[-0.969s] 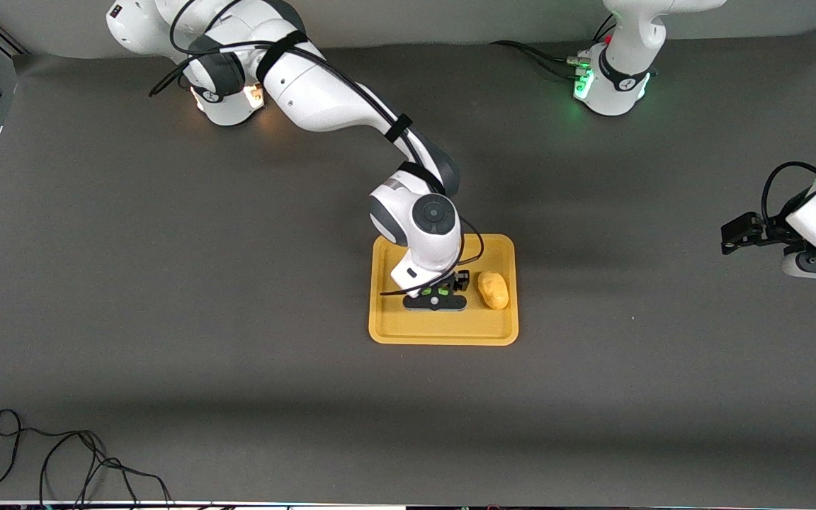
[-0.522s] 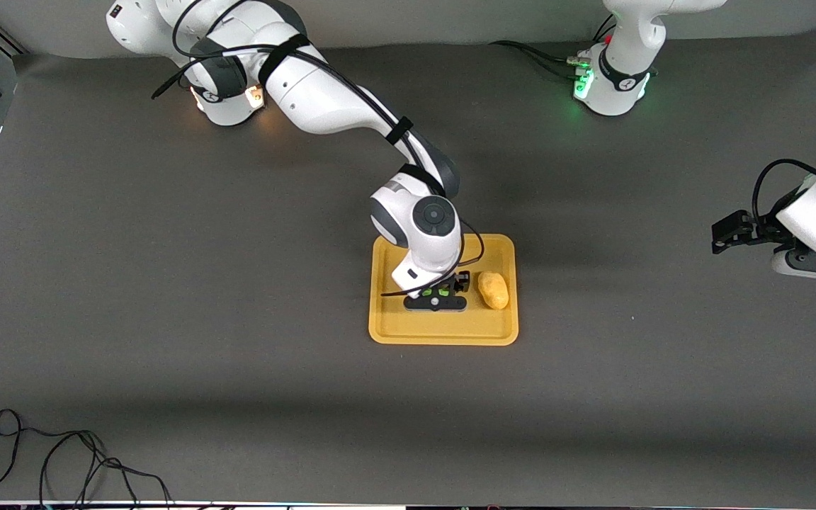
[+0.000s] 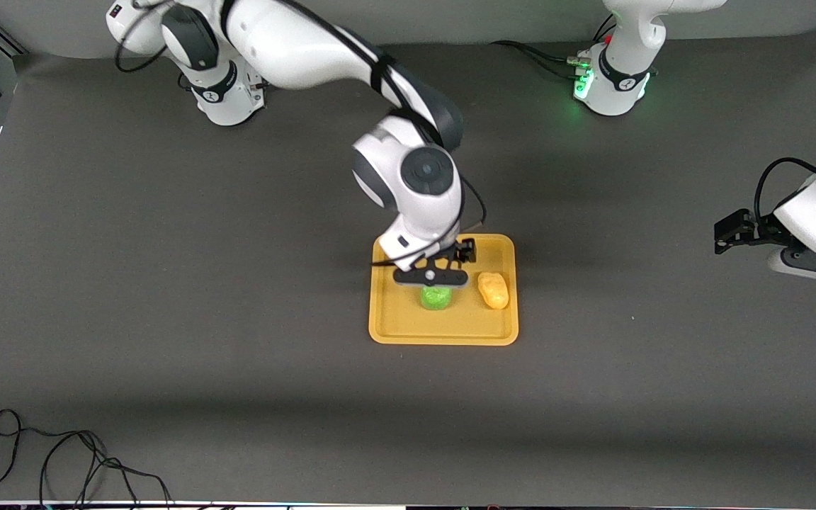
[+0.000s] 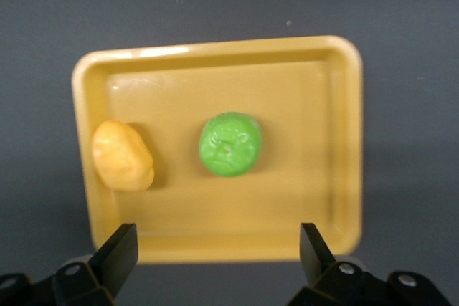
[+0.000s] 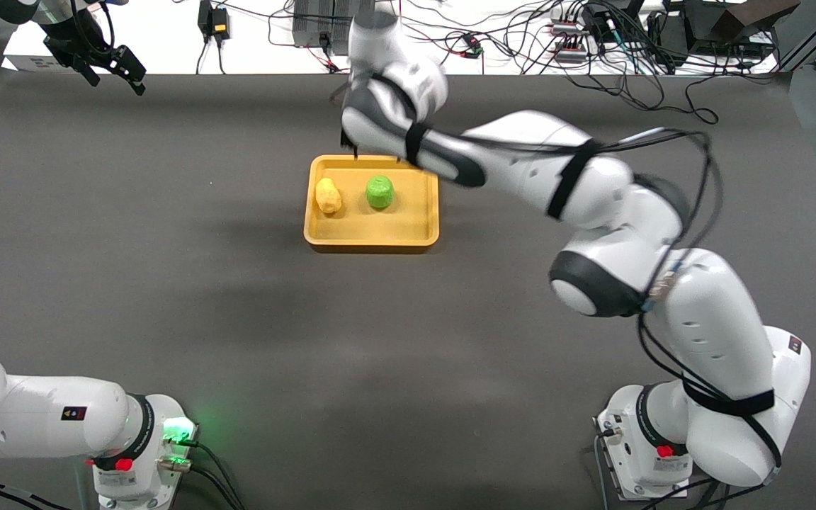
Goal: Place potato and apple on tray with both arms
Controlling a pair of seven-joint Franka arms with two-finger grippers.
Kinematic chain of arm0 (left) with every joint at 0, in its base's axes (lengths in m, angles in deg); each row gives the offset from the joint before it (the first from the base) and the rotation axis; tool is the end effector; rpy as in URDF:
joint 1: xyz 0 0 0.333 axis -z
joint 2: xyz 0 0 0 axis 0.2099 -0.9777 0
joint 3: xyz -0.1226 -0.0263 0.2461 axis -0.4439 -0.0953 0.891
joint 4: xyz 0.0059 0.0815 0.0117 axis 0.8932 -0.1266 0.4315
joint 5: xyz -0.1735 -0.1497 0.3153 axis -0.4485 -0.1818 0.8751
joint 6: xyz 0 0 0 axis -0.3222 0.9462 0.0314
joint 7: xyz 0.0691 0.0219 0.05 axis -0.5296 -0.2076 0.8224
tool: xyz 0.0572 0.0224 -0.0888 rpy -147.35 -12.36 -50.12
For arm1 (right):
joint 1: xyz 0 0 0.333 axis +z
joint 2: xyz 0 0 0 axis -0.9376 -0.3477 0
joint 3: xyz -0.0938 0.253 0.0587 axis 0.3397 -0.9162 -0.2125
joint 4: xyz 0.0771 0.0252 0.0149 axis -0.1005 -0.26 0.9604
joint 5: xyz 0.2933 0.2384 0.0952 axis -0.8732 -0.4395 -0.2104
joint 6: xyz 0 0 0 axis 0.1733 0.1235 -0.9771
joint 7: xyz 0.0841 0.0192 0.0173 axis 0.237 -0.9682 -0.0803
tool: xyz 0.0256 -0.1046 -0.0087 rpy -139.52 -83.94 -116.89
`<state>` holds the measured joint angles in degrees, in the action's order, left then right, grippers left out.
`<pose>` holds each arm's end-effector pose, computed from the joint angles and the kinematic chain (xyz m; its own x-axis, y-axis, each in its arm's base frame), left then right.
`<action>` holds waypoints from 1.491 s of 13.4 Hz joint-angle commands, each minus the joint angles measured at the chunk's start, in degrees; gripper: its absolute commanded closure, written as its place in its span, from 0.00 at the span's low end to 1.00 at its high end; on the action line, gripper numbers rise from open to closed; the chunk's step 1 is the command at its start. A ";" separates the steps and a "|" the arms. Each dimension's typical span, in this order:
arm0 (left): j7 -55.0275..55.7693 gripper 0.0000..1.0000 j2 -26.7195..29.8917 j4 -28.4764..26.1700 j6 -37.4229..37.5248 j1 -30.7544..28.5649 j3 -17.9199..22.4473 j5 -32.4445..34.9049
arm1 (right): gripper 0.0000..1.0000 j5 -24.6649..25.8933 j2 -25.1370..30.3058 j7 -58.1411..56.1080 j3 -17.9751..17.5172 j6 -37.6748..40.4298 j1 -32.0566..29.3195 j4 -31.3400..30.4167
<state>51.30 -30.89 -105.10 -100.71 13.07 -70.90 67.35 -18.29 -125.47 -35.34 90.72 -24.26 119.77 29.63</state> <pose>0.5834 0.0007 0.4873 0.9712 -0.2348 0.0401 -0.2341 -0.9720 -0.0203 0.5313 0.5144 0.3764 0.9940 -0.1087 0.0110 -0.1083 -0.9935 -0.0340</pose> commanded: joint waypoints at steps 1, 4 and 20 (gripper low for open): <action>-1.43 0.00 0.37 0.04 0.10 0.46 0.35 0.07 | 0.00 -0.83 10.88 -1.05 0.68 9.46 -3.51 -3.49; -2.12 0.00 0.45 0.39 0.28 0.54 0.26 0.07 | 0.00 4.24 21.43 -14.65 4.00 16.00 -6.96 -12.34; -1.78 0.00 0.45 4.43 7.13 -0.33 0.44 -1.08 | 0.00 8.05 45.02 -49.93 -9.16 10.03 -51.61 -38.48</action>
<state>48.93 -30.66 -101.32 -94.26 13.04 -70.73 66.98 -11.28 -82.11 -84.25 82.50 -12.81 68.60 -6.58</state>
